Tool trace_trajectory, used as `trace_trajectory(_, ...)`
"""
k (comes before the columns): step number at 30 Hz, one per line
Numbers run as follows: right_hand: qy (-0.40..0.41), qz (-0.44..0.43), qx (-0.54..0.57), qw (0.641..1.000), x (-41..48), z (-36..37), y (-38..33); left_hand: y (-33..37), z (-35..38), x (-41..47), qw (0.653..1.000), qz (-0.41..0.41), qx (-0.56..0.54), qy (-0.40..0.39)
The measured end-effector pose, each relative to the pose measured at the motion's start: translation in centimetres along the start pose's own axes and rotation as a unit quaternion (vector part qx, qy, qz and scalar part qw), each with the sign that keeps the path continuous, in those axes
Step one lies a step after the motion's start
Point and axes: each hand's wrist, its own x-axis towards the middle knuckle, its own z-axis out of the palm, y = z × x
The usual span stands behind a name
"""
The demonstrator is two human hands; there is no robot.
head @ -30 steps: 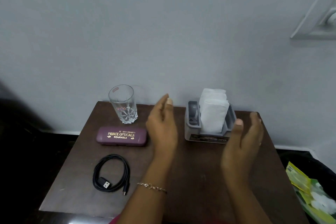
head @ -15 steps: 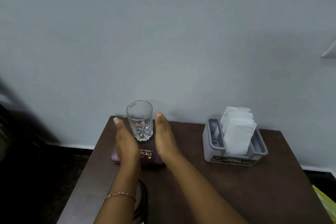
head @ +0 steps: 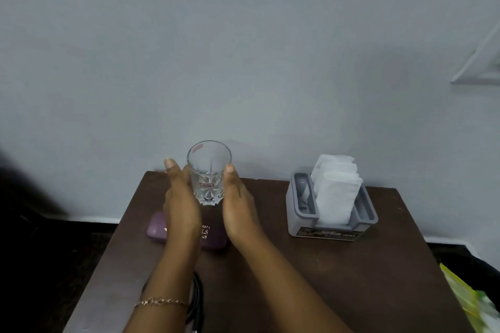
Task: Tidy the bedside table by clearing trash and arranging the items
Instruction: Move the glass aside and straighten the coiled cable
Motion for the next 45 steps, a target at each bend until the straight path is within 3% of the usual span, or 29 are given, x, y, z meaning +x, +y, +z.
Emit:
trace_trajectory(10,0.118,0.003,0.099,0.988,-8.2,-6.9,-0.2,1.9,2.9,-11.0,0.990,0.071,0.029,-0.119)
trace_trajectory(18,0.202,0.078,0.130,0.968,-14.5,-12.2,1.8,-2.3,5.2,-16.6,0.977,0.023,-0.005,-0.212)
trace_trajectory(24,0.243,0.122,0.145,0.951,-16.1,-14.8,4.3,-5.6,7.5,-19.1,0.976,-0.031,-0.003,-0.217)
trace_trajectory(34,0.253,0.101,0.105,0.956,-16.0,-16.1,5.2,-8.1,8.5,-19.9,0.976,-0.081,-0.011,-0.201)
trace_trajectory(45,0.269,0.106,0.106,0.952,-15.1,-16.1,7.1,-8.7,8.5,-19.9,0.972,-0.060,0.029,-0.227)
